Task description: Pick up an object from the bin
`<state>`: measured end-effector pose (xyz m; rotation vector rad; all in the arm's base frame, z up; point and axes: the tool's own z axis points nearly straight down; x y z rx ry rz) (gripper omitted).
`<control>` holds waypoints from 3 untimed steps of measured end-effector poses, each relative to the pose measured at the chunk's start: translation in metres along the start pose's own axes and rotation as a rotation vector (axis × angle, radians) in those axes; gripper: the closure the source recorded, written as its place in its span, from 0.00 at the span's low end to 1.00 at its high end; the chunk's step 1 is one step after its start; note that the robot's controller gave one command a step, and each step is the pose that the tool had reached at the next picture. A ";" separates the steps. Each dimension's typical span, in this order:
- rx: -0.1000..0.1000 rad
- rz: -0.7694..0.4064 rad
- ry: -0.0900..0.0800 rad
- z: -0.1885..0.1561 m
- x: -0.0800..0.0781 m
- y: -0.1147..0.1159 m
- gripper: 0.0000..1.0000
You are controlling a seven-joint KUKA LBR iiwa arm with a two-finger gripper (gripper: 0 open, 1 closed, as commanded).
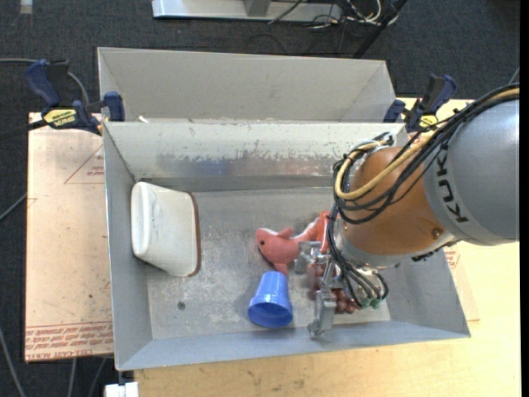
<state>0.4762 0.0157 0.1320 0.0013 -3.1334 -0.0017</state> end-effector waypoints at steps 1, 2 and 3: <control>0.000 0.000 -0.008 -0.004 -0.002 0.000 0.00; -0.002 -0.077 -0.006 0.006 -0.020 -0.016 0.00; 0.000 -0.146 -0.011 0.044 -0.025 -0.049 0.00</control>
Offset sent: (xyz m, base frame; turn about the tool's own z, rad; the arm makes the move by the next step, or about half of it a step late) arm 0.0452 -0.0494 -0.0221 -0.1763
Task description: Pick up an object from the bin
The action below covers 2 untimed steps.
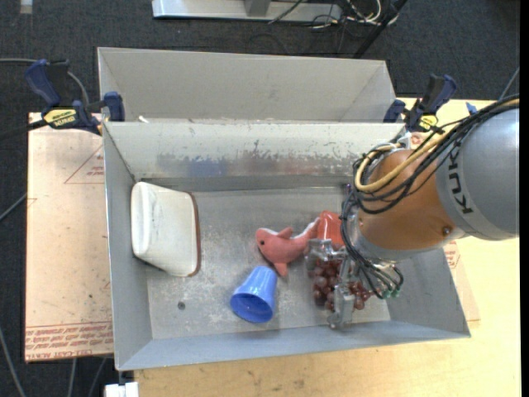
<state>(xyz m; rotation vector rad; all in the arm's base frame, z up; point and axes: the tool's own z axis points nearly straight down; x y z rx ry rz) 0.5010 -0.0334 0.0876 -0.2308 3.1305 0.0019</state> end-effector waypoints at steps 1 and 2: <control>-0.002 0.057 0.001 0.021 0.001 -0.013 0.00; -0.003 0.007 0.001 0.019 -0.008 -0.037 0.00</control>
Offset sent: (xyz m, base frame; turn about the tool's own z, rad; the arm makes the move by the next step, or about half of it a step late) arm 0.0231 -0.0595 -0.0176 -0.0984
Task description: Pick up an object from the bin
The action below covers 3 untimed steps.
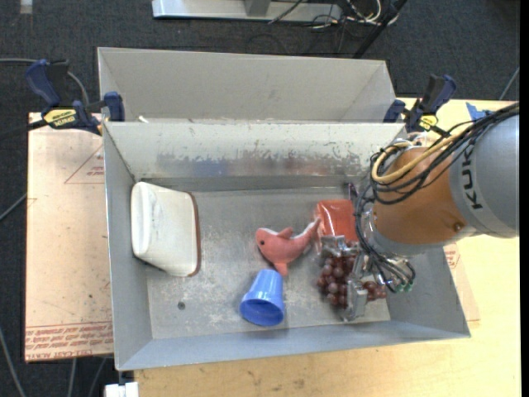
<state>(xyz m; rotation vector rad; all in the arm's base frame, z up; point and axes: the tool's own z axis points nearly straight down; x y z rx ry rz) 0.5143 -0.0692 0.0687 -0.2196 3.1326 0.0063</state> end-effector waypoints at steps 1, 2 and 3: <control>-0.001 0.179 -0.002 -0.001 0.002 -0.019 1.00; -0.001 0.179 -0.002 -0.001 0.002 -0.019 1.00; 0.002 0.033 -0.010 -0.177 0.010 -0.041 1.00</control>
Offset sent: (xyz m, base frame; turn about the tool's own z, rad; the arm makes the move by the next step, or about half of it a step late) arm 0.0000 0.0000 0.0000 0.0000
